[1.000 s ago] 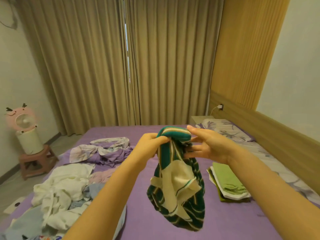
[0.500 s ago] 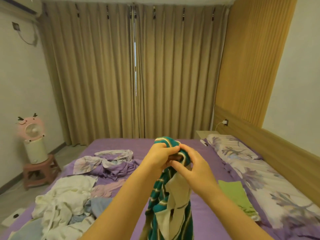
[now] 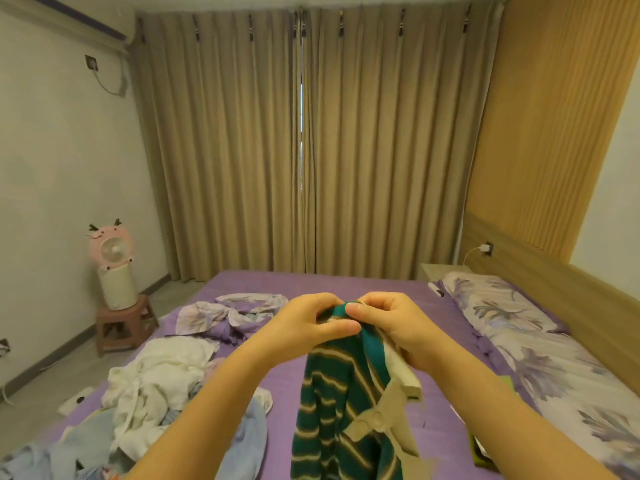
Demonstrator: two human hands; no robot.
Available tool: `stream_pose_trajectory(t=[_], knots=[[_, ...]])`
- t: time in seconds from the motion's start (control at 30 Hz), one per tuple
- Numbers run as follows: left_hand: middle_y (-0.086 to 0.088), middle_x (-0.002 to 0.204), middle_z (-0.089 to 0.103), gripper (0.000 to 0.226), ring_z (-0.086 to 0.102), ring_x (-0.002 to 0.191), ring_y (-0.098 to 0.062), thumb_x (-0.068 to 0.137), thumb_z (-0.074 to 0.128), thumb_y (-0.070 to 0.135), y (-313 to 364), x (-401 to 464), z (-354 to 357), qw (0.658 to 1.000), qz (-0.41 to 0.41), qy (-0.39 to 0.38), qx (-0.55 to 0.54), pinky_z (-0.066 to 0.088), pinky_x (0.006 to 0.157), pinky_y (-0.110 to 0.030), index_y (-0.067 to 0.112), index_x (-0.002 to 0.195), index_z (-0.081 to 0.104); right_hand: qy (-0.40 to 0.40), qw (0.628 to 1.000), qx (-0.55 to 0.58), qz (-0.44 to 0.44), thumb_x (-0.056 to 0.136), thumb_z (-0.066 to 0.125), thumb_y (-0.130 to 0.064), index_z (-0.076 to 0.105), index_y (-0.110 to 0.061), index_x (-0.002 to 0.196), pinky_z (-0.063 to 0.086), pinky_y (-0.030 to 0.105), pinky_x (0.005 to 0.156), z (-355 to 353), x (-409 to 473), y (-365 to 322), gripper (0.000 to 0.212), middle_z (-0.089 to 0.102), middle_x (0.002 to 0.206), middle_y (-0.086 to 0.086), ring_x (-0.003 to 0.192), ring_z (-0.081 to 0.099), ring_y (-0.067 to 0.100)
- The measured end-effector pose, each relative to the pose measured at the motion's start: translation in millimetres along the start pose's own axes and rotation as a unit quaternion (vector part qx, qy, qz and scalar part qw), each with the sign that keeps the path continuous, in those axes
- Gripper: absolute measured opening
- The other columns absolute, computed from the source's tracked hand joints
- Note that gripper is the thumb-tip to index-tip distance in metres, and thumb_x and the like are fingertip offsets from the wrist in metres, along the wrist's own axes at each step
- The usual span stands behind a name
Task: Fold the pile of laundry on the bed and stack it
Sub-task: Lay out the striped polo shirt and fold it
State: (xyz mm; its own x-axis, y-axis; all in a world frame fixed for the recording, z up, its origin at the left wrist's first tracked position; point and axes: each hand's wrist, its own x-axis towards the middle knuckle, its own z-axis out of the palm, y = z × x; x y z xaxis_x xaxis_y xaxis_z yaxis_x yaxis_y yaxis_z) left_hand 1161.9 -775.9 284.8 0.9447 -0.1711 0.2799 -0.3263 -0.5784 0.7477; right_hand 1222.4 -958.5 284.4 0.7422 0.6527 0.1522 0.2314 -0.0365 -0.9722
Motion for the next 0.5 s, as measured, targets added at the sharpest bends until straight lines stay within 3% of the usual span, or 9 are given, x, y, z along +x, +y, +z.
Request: stream_pose_trajectory(t=[0.1, 0.17, 0.27, 0.4, 0.5], knots=[[0.003, 0.073, 0.061, 0.043, 0.058, 0.064, -0.001, 0.074, 0.06, 0.061, -7, 3, 11, 0.999, 0.002, 0.047, 0.002, 0.049, 0.061, -0.017, 0.021, 0.09, 0.065, -0.041, 0.998, 0.012, 0.043, 0.078, 0.071, -0.036, 0.07, -0.014, 0.096, 0.057, 0.032, 0.074, -17, -11, 20, 0.028, 0.071, 0.094, 0.01, 0.085, 0.069, 0.025], [0.005, 0.072, 0.061, 0.031, 0.06, 0.065, -0.003, 0.078, 0.063, 0.053, -10, 3, 15, 0.996, -0.012, 0.086, -0.035, 0.05, 0.06, -0.014, 0.023, 0.087, 0.064, -0.073, 0.995, 0.006, 0.062, 0.08, 0.073, -0.032, 0.067, -0.012, 0.1, 0.055, 0.032, 0.075, -24, -24, 42, 0.029, 0.069, 0.095, 0.011, 0.087, 0.068, 0.025], [0.006, 0.072, 0.064, 0.037, 0.064, 0.07, -0.005, 0.071, 0.063, 0.055, -12, -1, 15, 0.984, -0.064, 0.117, -0.116, 0.053, 0.062, -0.015, 0.022, 0.089, 0.065, -0.062, 0.997, -0.02, 0.05, 0.079, 0.072, -0.031, 0.067, -0.01, 0.09, 0.049, 0.026, 0.068, -33, -39, 59, 0.024, 0.064, 0.081, 0.004, 0.076, 0.061, 0.016], [0.01, 0.082, 0.069, 0.032, 0.068, 0.081, -0.008, 0.074, 0.066, 0.047, -17, -7, 15, 0.978, -0.107, 0.089, -0.152, 0.054, 0.068, -0.017, 0.025, 0.096, 0.065, 0.006, 0.998, -0.054, 0.029, 0.083, 0.07, -0.029, 0.066, -0.011, 0.088, 0.046, 0.025, 0.056, -41, -31, 47, 0.019, 0.065, 0.073, 0.001, 0.065, 0.057, 0.012], [0.017, 0.089, 0.069, 0.044, 0.065, 0.08, -0.001, 0.066, 0.065, 0.063, -9, -8, 29, 0.986, -0.133, 0.006, -0.105, 0.049, 0.063, -0.011, 0.038, 0.102, 0.066, 0.004, 0.997, -0.078, 0.025, 0.081, 0.072, -0.031, 0.067, -0.012, 0.089, 0.048, 0.022, 0.054, -36, -17, 35, 0.021, 0.066, 0.073, 0.0, 0.063, 0.06, 0.009]])
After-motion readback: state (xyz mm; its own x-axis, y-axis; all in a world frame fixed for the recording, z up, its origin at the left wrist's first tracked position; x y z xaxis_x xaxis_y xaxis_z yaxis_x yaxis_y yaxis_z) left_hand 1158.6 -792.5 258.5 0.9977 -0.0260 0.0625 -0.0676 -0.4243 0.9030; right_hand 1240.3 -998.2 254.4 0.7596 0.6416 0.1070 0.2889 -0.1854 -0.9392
